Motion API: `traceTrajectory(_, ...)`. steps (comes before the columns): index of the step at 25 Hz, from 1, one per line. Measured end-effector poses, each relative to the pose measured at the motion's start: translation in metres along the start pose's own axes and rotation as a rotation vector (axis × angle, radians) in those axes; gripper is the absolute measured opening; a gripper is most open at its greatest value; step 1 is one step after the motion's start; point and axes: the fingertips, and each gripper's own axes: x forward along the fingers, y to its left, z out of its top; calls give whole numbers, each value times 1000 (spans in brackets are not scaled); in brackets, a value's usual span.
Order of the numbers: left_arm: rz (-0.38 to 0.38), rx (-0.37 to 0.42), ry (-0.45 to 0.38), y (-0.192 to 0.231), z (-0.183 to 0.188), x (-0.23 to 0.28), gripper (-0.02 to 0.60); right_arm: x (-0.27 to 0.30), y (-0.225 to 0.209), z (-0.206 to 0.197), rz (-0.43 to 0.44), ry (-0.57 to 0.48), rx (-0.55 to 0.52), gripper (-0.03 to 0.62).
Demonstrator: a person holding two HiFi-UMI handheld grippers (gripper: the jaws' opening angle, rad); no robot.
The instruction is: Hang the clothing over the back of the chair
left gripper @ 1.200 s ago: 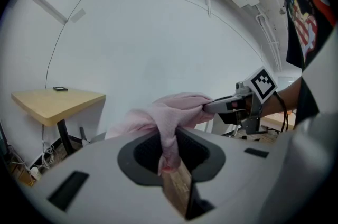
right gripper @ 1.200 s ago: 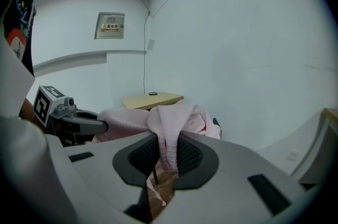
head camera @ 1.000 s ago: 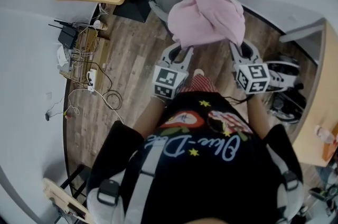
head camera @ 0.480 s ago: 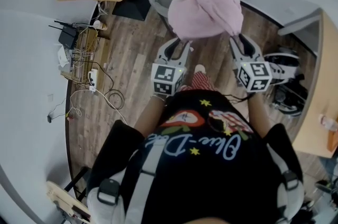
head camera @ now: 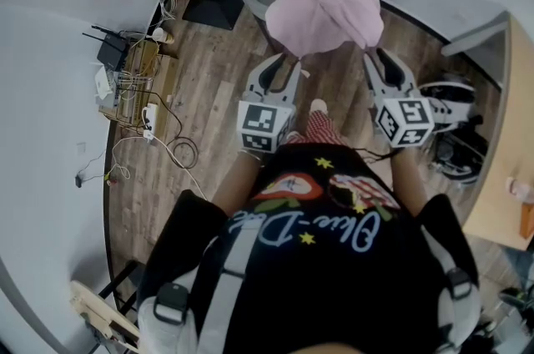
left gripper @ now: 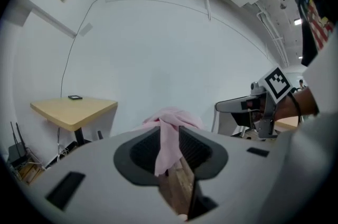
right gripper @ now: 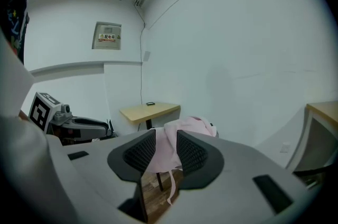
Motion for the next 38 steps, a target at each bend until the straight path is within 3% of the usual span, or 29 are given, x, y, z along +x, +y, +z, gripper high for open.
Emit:
traceTrajectory(3, 6, 26, -17, -2, 7, -10, 91, -8, 9, 9, 9, -29, -7, 111)
traceTrajectory(5, 9, 38, -34, -3, 12, -17, 91, -15, 12, 13, -10, -50, -10, 23)
traceTrajectory(7, 19, 43, -56, -4, 18, -24, 52, -22, 17, 18, -17, -70, -5, 2)
traceTrajectory(8, 24, 47, -69, -4, 21, -28, 1, -25, 20, 21, -16, -78, -1, 0)
traceTrajectory(16, -3, 55, -102, -18, 28, -43, 0, -47, 36, 40, -11, -132, -20, 0)
traceTrajectory(28, 58, 41, -133, -29, 53, -38, 0, -55, 27, 69, 38, -149, -54, 0)
traceTrajectory(38, 80, 44, -123, -49, 58, -29, 0, -59, 10, 67, 70, -125, -62, 0)
